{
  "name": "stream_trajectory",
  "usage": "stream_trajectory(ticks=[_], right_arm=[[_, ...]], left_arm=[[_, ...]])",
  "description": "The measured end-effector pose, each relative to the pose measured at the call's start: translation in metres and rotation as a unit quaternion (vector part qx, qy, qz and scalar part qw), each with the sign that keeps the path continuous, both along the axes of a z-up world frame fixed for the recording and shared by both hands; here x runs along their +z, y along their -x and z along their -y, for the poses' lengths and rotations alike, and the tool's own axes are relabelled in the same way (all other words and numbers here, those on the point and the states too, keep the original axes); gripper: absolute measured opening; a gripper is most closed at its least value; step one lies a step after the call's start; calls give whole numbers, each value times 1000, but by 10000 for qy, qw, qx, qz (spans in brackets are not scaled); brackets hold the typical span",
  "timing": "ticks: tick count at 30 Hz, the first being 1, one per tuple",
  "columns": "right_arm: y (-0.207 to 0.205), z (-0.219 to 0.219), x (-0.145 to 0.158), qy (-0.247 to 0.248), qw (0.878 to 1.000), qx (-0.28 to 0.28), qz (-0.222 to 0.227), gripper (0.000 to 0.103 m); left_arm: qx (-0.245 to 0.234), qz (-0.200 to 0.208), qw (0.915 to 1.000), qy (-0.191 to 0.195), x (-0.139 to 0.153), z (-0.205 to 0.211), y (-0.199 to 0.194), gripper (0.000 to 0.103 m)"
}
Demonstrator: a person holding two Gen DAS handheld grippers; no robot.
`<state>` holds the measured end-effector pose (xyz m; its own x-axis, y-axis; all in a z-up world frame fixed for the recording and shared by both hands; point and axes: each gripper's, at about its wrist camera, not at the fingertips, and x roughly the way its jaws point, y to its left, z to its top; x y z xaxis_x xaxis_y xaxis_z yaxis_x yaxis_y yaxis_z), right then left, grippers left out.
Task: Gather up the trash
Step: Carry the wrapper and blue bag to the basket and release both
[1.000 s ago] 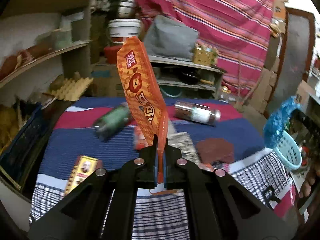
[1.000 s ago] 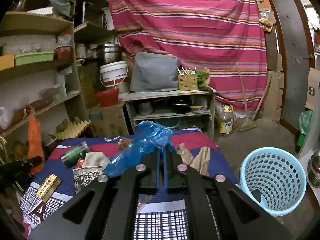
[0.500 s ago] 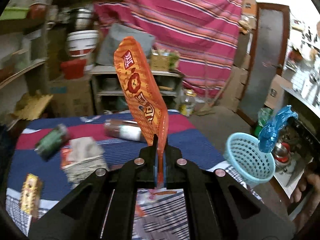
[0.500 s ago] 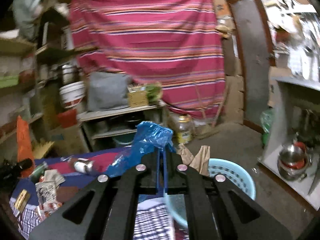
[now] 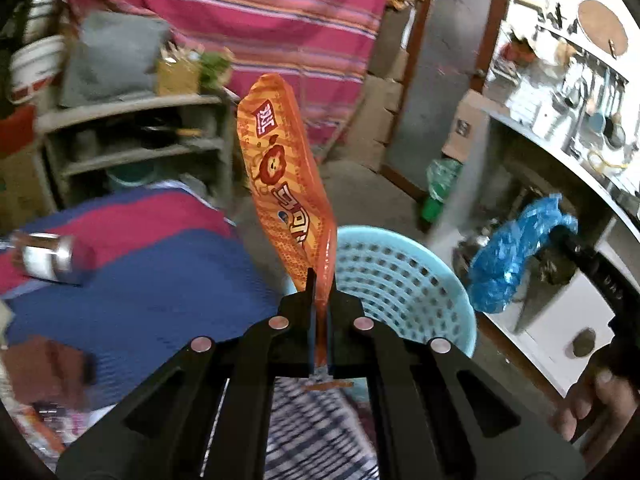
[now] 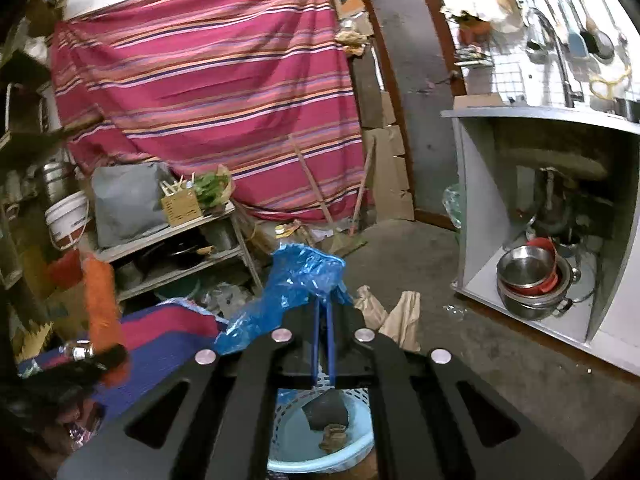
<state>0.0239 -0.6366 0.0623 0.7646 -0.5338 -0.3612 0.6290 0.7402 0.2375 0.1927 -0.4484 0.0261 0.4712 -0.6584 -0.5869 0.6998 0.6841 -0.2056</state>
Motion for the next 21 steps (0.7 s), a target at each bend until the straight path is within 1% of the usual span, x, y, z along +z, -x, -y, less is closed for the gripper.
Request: stream_trajectory(ticks=[3, 6, 9, 12, 15, 16, 17, 18, 19, 20, 21], right_arm=[[-1, 9, -8, -88, 9999, -67, -18, 3], [-2, 14, -18, -241, 9996, -113, 3, 3], [-5, 15, -25, -314, 9995, -95, -41, 3], [-8, 15, -26, -314, 9995, -86, -18, 3], [-12, 14, -29, -301, 9995, -69, -89, 3], [-14, 13, -30, -273, 9995, -97, -146, 5], [-15, 14, -31, -250, 9994, -146, -162, 6], [-15, 14, -31, -227, 9995, -201, -133, 7], [-15, 15, -34, -240, 9992, -280, -137, 10], [-16, 17, -36, -283, 9990, -294, -205, 18], [-16, 17, -38, -272, 9987, -350, -233, 43]], left_arm=[[-203, -79, 9997, -132, -17, 25, 2, 2], [-331, -315, 9989, -70, -30, 34, -4, 2], [-356, -468, 9982, -91, -41, 46, -11, 2], [-406, -456, 9980, -171, -45, 54, -10, 2], [-456, -411, 9978, -231, -46, 60, -7, 2], [-445, -395, 9979, -247, -46, 62, -6, 2], [-439, -389, 9980, -251, -46, 61, -6, 4], [-464, -381, 9978, -295, -46, 62, -5, 19], [-420, -297, 9980, -356, -45, 61, -3, 34], [-309, -215, 9987, -357, -43, 58, -3, 61], [-155, -151, 9994, -257, -40, 53, -4, 66]])
